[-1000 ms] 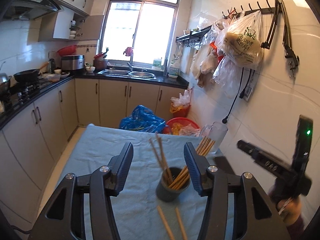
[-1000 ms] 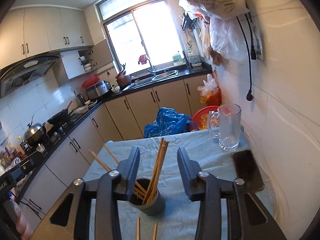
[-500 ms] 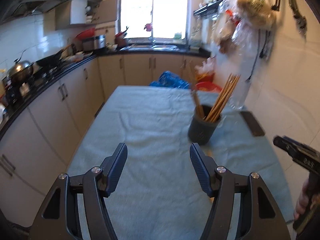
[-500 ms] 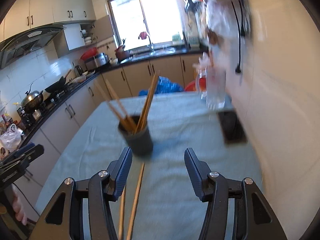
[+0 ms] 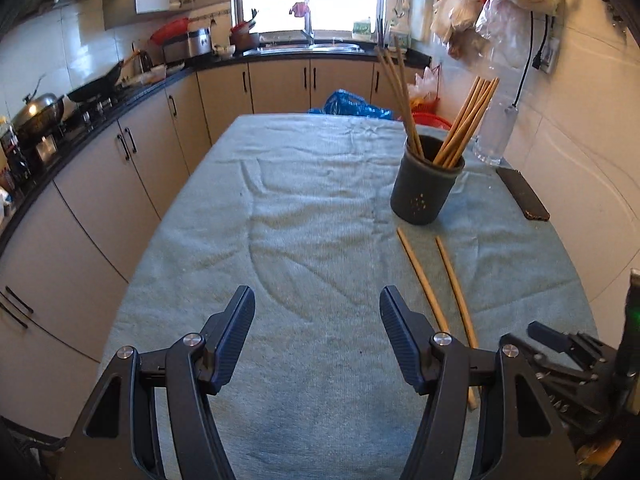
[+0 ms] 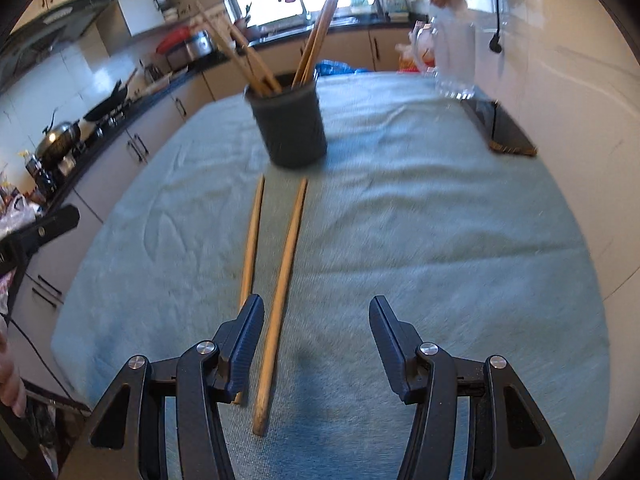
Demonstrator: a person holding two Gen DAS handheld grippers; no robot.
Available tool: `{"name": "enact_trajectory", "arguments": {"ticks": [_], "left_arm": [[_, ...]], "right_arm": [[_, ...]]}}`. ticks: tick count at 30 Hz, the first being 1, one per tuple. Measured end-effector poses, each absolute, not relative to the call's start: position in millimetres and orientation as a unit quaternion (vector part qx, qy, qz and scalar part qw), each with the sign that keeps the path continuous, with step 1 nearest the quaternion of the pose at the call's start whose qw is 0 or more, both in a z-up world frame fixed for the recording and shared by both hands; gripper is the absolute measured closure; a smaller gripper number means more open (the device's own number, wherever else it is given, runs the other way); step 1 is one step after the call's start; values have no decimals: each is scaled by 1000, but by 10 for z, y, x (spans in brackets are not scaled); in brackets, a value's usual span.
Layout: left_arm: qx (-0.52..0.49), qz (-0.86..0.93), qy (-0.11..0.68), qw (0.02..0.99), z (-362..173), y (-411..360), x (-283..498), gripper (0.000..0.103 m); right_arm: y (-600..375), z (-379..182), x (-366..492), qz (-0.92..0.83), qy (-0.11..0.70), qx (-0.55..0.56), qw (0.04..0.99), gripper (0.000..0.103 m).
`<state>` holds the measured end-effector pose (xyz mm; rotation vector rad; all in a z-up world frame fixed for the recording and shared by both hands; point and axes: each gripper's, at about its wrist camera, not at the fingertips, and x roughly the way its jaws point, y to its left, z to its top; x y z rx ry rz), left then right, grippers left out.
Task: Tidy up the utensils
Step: 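Move both open grippers back over the last two loose chopsticks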
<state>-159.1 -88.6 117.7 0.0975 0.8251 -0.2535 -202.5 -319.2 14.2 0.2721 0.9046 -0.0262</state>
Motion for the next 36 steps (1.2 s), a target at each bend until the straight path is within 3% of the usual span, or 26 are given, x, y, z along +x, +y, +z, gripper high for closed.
{"name": "enact_trajectory", "arguments": {"ticks": [15, 21, 25, 36], "left_arm": [[18, -122, 453, 883, 830, -873, -1322, 39], [22, -127, 464, 877, 756, -975, -1279, 39], [22, -144, 470, 871, 708, -1120, -1257, 39], [80, -202, 495, 841, 411, -1889, -1175, 39]], "right_arm": [[-2999, -47, -1580, -44, 449, 52, 891, 44], [-2884, -135, -1491, -35, 453, 30, 890, 55], [-3049, -134, -1535, -49, 453, 56, 888, 84], [-3486, -136, -1860, -73, 446, 94, 887, 87]]}}
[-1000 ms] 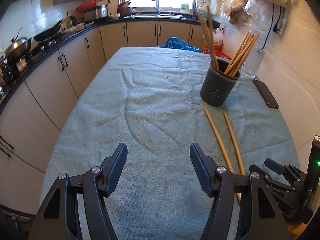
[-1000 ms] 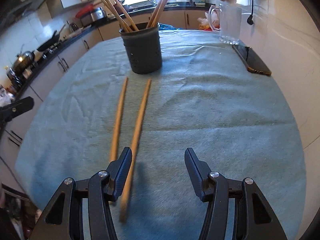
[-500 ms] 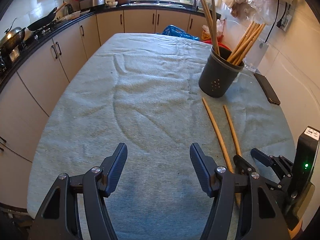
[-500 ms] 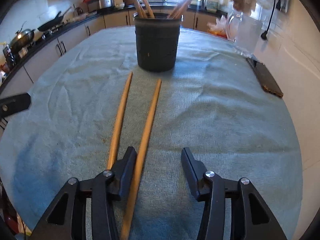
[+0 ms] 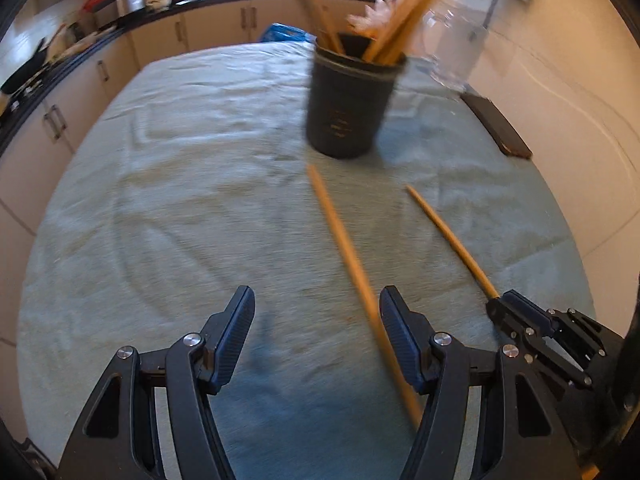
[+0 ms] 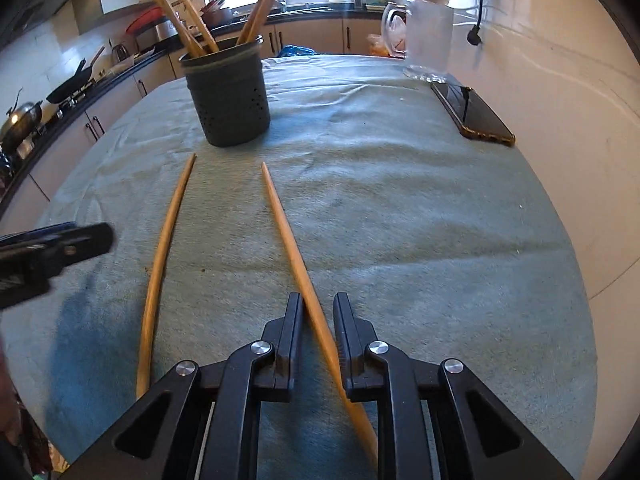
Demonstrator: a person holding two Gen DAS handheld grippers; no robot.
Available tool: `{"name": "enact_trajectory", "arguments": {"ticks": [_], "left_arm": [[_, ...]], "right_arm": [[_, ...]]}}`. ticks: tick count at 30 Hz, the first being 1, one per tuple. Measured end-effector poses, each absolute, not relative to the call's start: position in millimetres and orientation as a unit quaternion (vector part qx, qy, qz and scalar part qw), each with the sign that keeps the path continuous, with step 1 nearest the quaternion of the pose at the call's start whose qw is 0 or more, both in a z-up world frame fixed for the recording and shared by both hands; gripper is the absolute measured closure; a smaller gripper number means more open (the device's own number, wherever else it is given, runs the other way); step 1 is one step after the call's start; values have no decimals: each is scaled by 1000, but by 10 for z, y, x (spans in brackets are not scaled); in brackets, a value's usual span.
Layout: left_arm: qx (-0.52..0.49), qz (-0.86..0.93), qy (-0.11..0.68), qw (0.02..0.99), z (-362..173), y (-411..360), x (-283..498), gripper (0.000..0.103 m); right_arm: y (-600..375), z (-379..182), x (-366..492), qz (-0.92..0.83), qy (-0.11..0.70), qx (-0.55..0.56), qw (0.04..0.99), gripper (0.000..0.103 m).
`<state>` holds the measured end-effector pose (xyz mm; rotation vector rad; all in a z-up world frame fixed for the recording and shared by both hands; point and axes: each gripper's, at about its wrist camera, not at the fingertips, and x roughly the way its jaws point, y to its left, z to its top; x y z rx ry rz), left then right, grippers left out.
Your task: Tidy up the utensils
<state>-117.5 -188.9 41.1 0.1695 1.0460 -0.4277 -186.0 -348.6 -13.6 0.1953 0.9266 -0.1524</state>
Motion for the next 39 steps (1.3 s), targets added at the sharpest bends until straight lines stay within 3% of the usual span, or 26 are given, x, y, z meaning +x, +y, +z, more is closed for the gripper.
{"name": "enact_trajectory", "arguments": {"ticks": [4, 5, 6, 8, 9, 12, 22, 25, 26, 39], "left_arm": [[113, -203, 496, 836, 291, -2103, -1121, 40], [120, -202, 496, 836, 266, -2134, -1113, 49], [125, -201, 497, 835, 246, -2145, -1108, 66], [130, -196, 501, 833, 201, -2165, -1101, 78], [130, -194, 499, 834, 204, -2160, -1107, 90], [118, -200, 505, 831, 197, -2122, -1114, 95], [78, -246, 579, 773, 263, -1584, -1282, 93], [81, -246, 566, 783, 388, -1517, -1278, 73], [80, -244, 563, 785, 414, -1533, -1251, 66], [118, -242, 538, 799, 318, -2009, -805, 65]], "right_arm": [[-3514, -139, -1871, -66, 444, 100, 888, 87], [-3521, -137, -1879, -64, 443, 102, 888, 87], [-3533, -136, -1884, -62, 443, 105, 888, 88], [-3552, -130, -1898, -59, 443, 111, 888, 90], [-3563, -128, -1908, -57, 443, 115, 887, 92], [-3597, -125, -1962, -51, 442, 127, 887, 95], [-3617, -108, -2266, -26, 483, 133, 865, 91], [-3618, -81, -2295, -18, 488, 138, 861, 74], [-3606, -83, -2278, -17, 491, 134, 860, 74], [-3634, -40, -1769, -29, 518, 101, 849, 77]]}}
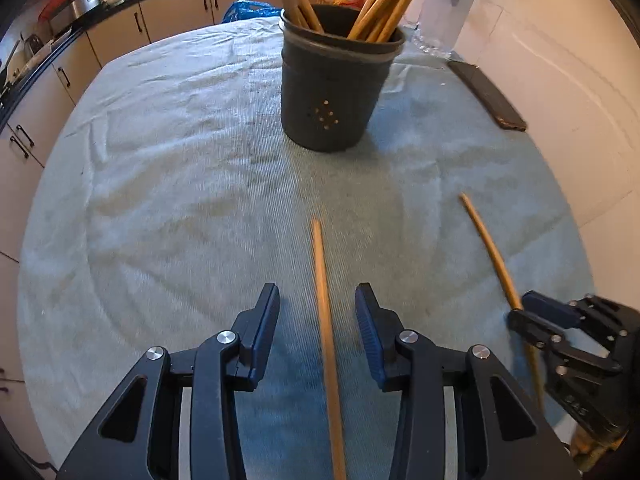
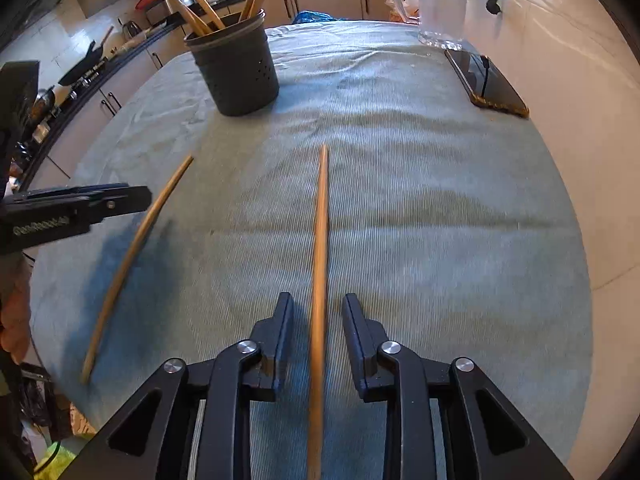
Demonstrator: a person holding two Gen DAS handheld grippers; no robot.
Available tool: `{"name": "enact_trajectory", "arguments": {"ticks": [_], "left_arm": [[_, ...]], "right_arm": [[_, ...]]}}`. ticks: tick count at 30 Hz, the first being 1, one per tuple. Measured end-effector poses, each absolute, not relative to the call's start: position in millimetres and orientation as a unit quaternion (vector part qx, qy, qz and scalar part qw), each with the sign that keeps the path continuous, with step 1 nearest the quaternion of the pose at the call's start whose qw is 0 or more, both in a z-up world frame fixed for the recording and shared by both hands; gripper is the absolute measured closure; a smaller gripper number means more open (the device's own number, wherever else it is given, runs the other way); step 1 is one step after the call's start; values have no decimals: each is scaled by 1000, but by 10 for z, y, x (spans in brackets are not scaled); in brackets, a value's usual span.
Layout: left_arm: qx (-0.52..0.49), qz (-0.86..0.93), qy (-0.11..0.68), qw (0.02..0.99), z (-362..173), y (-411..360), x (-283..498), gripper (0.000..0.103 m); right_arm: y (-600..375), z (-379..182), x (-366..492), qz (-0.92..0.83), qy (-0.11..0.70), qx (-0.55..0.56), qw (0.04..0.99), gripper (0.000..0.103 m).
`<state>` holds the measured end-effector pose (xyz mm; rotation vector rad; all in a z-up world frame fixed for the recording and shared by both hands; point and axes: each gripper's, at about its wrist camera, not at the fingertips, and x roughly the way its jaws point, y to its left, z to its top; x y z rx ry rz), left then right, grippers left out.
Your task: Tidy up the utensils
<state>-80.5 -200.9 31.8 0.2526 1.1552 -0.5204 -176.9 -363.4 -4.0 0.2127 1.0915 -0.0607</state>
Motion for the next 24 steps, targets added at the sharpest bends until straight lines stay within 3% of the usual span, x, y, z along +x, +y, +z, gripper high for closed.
{"name": "enact_trajectory", "arguments": {"ticks": [3, 6, 14, 18, 19, 20, 24], "left_arm": [[112, -247, 563, 780, 196, -2088, -673, 76], [117, -249, 565, 778, 185, -2145, -621, 79], [121, -255, 550, 786, 152, -2246, -572, 77], [112, -263, 538, 793, 147, -2229, -616, 72], [110, -261, 536, 795, 146, -2224, -620, 75], [107, -262, 537, 795, 141, -2229, -621, 99], [77, -262, 532, 802, 270, -2091, -680, 98]], "right_arm": [[-3714, -70, -1533, -35, 532, 102, 840, 80], [-3787, -70, -1279, -40, 545, 92, 832, 82], [-3793, -59, -771, -48, 557, 70, 826, 88], [-3797, -63, -798, -47, 537, 75, 839, 96], [-3807, -59, -820, -44, 534, 81, 840, 97], [-3846, -52, -833, -38, 531, 94, 841, 97], [-3946, 133, -965, -37, 498, 124, 857, 97]]}}
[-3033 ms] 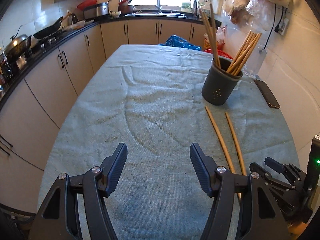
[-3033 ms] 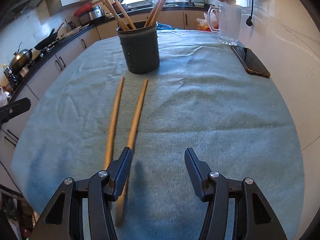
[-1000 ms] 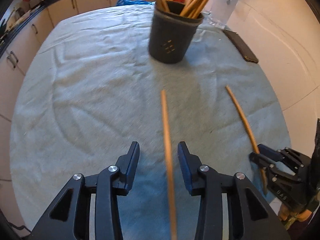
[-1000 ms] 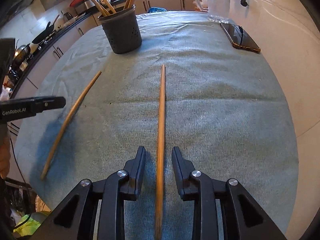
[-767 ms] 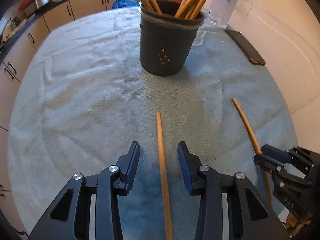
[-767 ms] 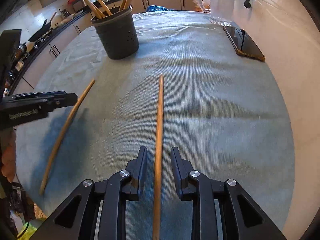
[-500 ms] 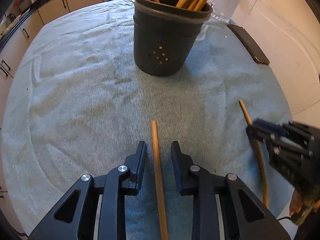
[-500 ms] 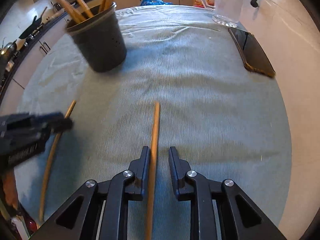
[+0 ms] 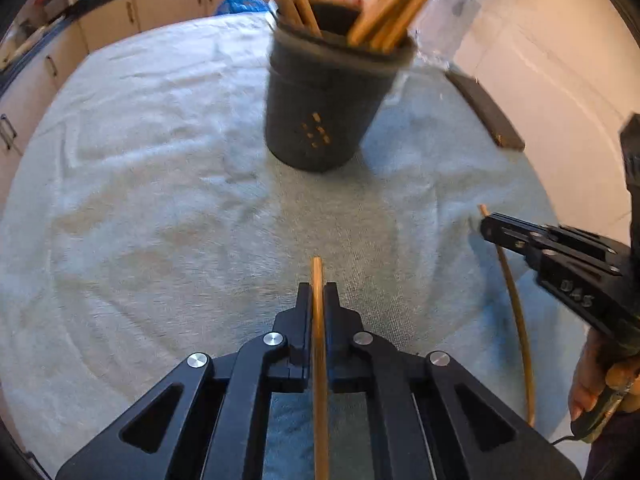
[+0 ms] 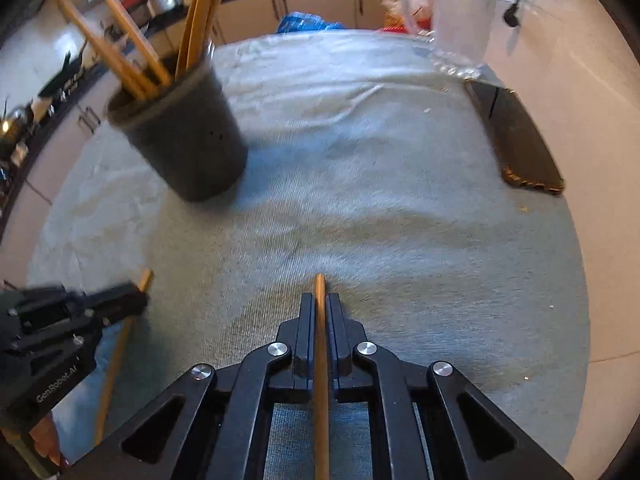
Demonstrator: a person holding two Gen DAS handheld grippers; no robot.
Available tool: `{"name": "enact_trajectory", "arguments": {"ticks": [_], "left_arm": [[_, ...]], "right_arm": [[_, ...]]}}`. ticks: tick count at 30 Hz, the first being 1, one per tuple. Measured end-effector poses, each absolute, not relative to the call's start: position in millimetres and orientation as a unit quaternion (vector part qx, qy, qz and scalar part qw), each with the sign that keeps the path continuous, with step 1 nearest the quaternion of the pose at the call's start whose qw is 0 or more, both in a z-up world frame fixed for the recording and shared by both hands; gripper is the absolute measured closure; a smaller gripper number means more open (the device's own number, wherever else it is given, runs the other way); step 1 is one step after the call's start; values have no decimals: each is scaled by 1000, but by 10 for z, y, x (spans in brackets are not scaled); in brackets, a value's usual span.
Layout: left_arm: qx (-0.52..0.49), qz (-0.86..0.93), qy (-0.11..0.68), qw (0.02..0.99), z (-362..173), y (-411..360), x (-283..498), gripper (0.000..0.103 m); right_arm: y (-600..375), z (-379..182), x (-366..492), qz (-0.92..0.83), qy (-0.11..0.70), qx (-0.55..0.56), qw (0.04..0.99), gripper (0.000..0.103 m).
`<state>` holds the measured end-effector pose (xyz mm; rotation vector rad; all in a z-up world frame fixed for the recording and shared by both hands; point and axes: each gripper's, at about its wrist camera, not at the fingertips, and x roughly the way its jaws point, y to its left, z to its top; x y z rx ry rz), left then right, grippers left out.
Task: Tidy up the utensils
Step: 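Lift both chopsticks upright and carry them toward the grey cup, then carry both upright chopsticks over the rim of the grey cup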
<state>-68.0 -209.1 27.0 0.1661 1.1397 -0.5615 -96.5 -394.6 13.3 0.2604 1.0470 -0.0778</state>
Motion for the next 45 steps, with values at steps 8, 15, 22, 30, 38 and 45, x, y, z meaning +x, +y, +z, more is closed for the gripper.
{"name": "enact_trajectory", "arguments": {"ticks": [8, 15, 22, 30, 38, 45], "left_arm": [[51, -280, 426, 859, 1112, -1777, -1133, 98], [57, -269, 348, 896, 1544, -1504, -1672, 98], [49, -261, 332, 905, 1706, -1257, -2033, 98], [36, -251, 303, 919, 1838, -1087, -2312, 98], [29, -259, 289, 921, 1981, -1047, -2412, 98], [29, -258, 280, 924, 2068, -1066, -2378, 98]], "right_arm": [[-3817, 953, -1579, -20, 376, 121, 918, 97], [-3579, 1321, -2171, -18, 306, 121, 944, 97], [-3338, 1533, -2615, -27, 254, 90, 963, 97], [-3169, 1625, -2844, -16, 230, 78, 970, 97], [-3089, 1716, -2888, -11, 214, 75, 974, 97], [-3079, 1774, -2845, -12, 205, 76, 976, 97]]}}
